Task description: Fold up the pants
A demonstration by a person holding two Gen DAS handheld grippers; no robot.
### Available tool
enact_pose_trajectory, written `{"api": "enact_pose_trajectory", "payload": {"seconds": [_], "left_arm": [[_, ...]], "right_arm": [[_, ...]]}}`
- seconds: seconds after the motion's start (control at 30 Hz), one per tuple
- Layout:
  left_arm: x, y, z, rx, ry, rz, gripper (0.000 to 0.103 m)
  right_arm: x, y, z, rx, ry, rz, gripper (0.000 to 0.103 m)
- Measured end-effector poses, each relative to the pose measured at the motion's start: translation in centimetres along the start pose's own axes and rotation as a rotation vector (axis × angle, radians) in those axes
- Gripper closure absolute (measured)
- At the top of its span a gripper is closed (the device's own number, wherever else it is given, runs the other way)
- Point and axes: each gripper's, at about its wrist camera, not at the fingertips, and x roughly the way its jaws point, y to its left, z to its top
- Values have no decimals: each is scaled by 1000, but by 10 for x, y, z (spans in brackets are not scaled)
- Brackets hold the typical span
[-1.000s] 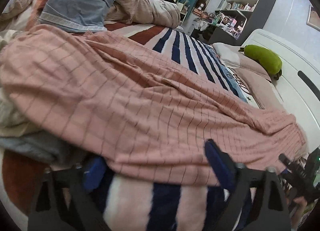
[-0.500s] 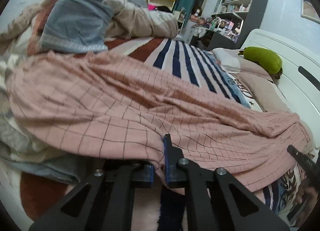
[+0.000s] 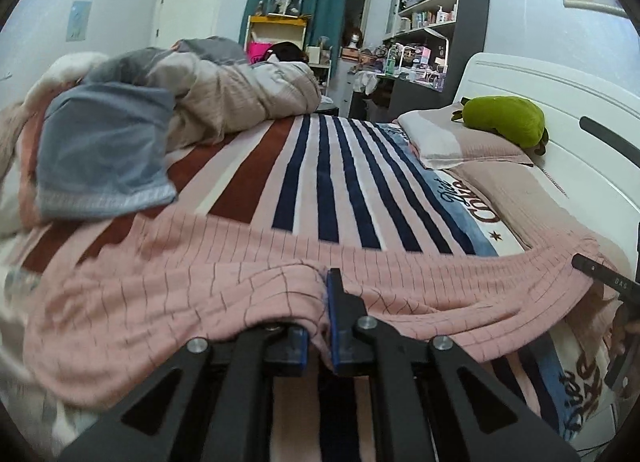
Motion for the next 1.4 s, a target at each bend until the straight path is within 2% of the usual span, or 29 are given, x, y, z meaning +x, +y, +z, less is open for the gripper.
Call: {"api": "enact_pose_trajectory", "payload": {"seconds": [0.27, 0.47, 0.53, 0.57, 0.63, 0.67, 0.7, 0.77, 0.83, 0.9, 1.03, 1.13, 1.27, 1.4], "left_arm": [[80, -1, 21, 73, 69, 16, 98], [134, 5, 17, 80, 178, 34, 97], [145, 4, 14, 96, 210, 50, 95], [149, 5, 13, 99, 219, 52, 91], [152, 7, 14, 91, 225, 20, 66], [151, 7, 15, 88, 229, 1, 45], [148, 5, 17, 97, 238, -8, 38], [132, -1, 22, 137, 234, -18, 37], [103, -3, 32, 159, 208, -68, 28], [74, -2, 45, 182, 167, -51, 21], [30, -1, 66, 304, 107, 49, 21], [13, 10, 66, 356, 137, 103, 21], [9, 29, 37, 391, 274, 96, 21], [26, 39, -7, 558, 395, 248, 21]], "right_arm": [[62, -8, 21, -69, 70, -50, 100], [103, -22, 13, -58, 159, -114, 100], [111, -26, 9, -50, 191, -123, 94], [116, -27, 6, -50, 215, -121, 90], [119, -28, 4, -49, 238, -106, 70], [116, -27, 5, -42, 244, -97, 66], [111, -26, 6, -31, 239, -83, 60], [96, -18, 11, -38, 208, -42, 53], [80, -9, 17, -58, 181, -21, 46], [64, 1, 22, -73, 165, 23, 45], [44, 23, 30, -98, 142, 90, 45], [36, 42, 29, -116, 128, 142, 45], [40, 60, 22, -135, 143, 197, 45], [50, 70, 15, -142, 177, 227, 45]]}}
